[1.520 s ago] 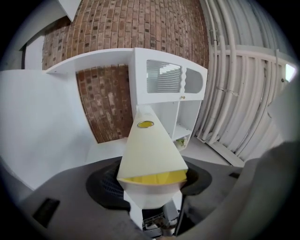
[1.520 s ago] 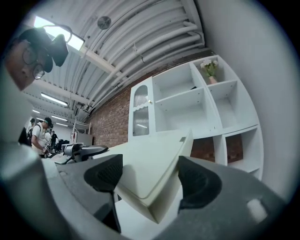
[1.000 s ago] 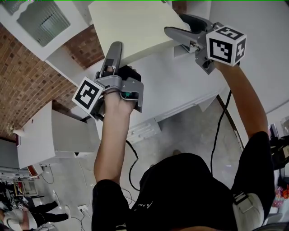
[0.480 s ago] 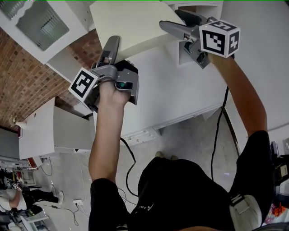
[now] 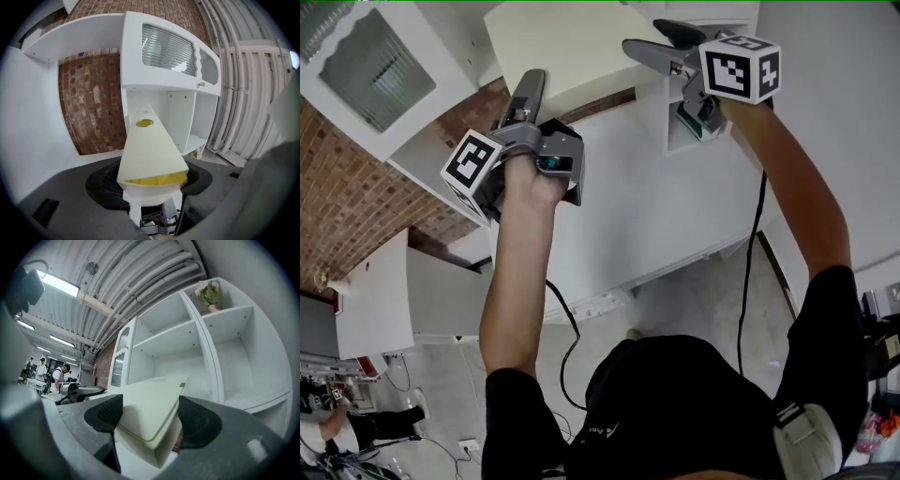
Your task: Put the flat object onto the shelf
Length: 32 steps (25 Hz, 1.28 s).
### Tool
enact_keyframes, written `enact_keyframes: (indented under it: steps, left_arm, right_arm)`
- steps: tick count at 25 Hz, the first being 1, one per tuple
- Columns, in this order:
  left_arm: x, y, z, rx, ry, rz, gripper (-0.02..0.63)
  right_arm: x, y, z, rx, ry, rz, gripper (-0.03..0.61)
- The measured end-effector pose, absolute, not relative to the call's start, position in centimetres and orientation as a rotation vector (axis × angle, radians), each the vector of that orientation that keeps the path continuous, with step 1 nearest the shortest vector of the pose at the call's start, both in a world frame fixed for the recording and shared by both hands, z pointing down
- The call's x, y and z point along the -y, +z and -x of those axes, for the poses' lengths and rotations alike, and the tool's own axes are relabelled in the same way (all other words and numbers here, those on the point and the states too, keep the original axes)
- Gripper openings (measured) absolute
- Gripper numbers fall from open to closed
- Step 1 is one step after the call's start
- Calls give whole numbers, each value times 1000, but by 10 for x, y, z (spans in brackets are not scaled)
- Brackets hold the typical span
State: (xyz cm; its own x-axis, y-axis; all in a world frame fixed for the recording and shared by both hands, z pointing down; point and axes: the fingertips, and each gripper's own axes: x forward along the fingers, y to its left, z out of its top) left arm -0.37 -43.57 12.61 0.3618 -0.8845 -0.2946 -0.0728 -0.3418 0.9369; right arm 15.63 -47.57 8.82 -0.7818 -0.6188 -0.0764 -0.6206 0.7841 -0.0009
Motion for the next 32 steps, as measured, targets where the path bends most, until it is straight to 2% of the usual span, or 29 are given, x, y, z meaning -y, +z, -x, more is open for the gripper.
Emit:
enact_keyframes:
  steps: [18,25,32]
  left_arm:
    - [509,114,28,911,-1121,-1662,308]
    - [516,97,23,924,-1141,-1837,349]
    - [521,101,17,1050,-1056,-2057,359]
  right_arm:
    - [551,75,-135,-2900,-28,1042,365]
    - [559,54,-127,-2893,88,989,345]
    - [570,49,-121,-2887,214,998,345]
